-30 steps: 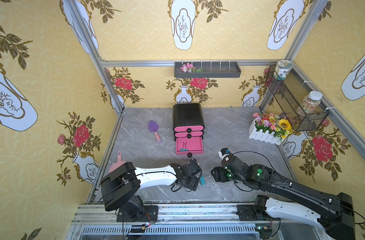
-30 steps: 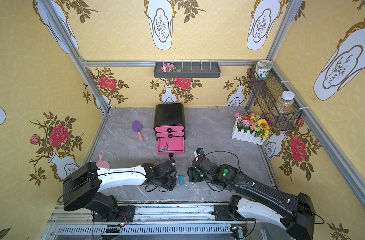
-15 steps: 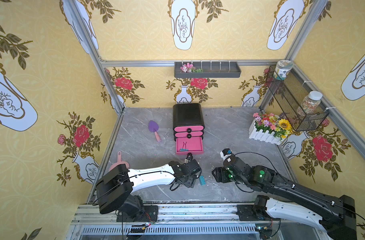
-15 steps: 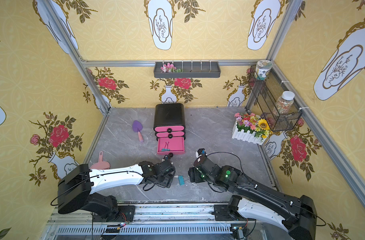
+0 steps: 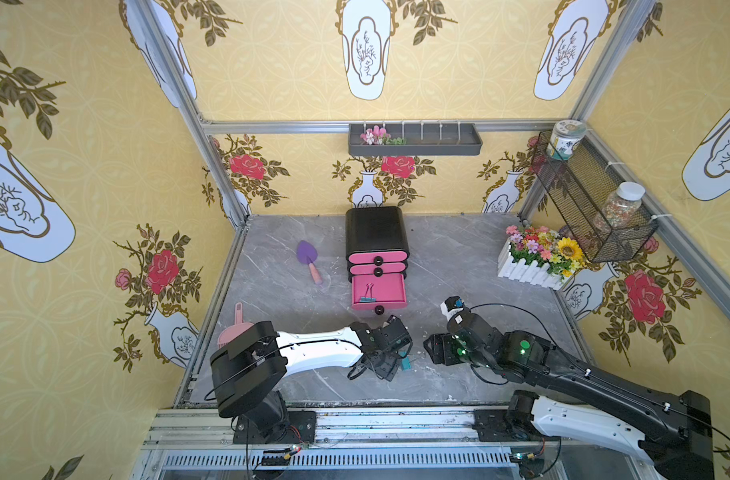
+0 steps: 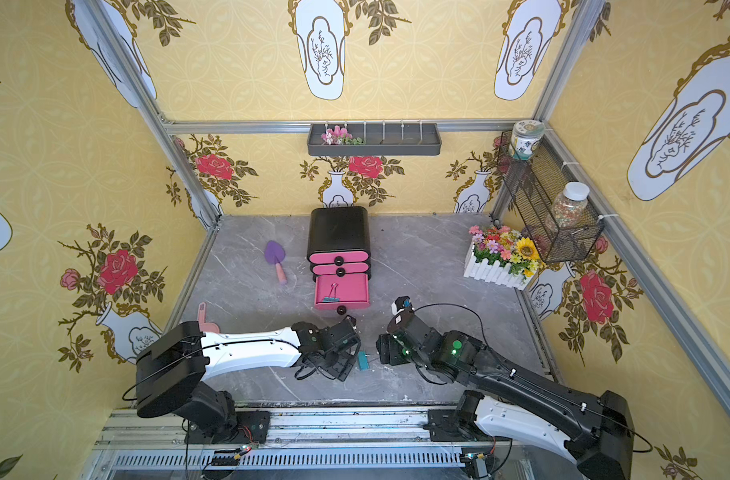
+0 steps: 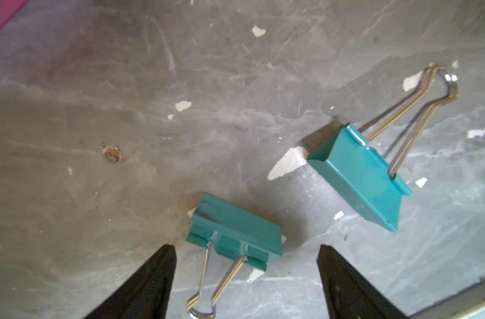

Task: Put the binder clips in the drawer according to color
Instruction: Pick up the binder clip at the center of the board, then place the binder clip in the drawer.

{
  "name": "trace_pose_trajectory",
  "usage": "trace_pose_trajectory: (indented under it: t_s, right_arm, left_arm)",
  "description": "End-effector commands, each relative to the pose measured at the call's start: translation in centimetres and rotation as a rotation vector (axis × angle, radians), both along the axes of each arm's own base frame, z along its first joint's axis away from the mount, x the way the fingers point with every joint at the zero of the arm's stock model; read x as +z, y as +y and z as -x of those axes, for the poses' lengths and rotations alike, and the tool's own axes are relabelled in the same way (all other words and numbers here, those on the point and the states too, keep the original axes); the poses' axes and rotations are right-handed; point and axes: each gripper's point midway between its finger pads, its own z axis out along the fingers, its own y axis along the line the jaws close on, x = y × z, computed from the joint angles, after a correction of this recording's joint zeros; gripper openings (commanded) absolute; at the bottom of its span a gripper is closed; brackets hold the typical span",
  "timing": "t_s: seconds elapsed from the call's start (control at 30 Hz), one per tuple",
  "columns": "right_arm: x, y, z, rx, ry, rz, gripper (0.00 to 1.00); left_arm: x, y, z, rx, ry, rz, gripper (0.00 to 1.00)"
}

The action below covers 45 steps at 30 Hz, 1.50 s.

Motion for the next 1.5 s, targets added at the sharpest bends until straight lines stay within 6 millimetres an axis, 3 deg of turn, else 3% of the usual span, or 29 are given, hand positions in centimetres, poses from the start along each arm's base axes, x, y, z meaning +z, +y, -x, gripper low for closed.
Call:
trace_pose_trajectory:
  t_s: [0.0,0.27,0.53,0.73,1.1,1.47]
  right_arm:
    - [0.2,-0.2,-0.3,-0.016,-0.013,0.006,0.81]
    - [0.3,-0.5,-0.2,-0.017,-0.017,0.011,0.81]
    - [0.3,-0.5,-0.2,-0.018,-0.019,0.013,0.81]
    - [0.6,-0.6,-0.3,-0.016,-0.029,0.017,0.81]
    - [1.0,-0.6,-0.6,-0.003,-0.052,0.027,0.81]
    - [2.0,-1.3,-0.7,-0.01,-0.09,0.024,0.81]
  left_arm:
    - [-0.5,-0.1,-0.2,-0.033,-0.007,-0.023,0.87]
    - [-1.4,0.3,0.0,-0.029,0.006,-0.043,0.83]
    - [-1.6,0.3,0.0,-0.022,0.016,-0.044,0.66]
    - [-1.3,1.0,-0.1,0.015,0.013,-0.058,0.48]
    - [3.5,1.4,-3.1,0.199,-0.043,0.091,0.39]
    - [9.0,1.2,-9.2,0.452,-0.075,0.274,0.38]
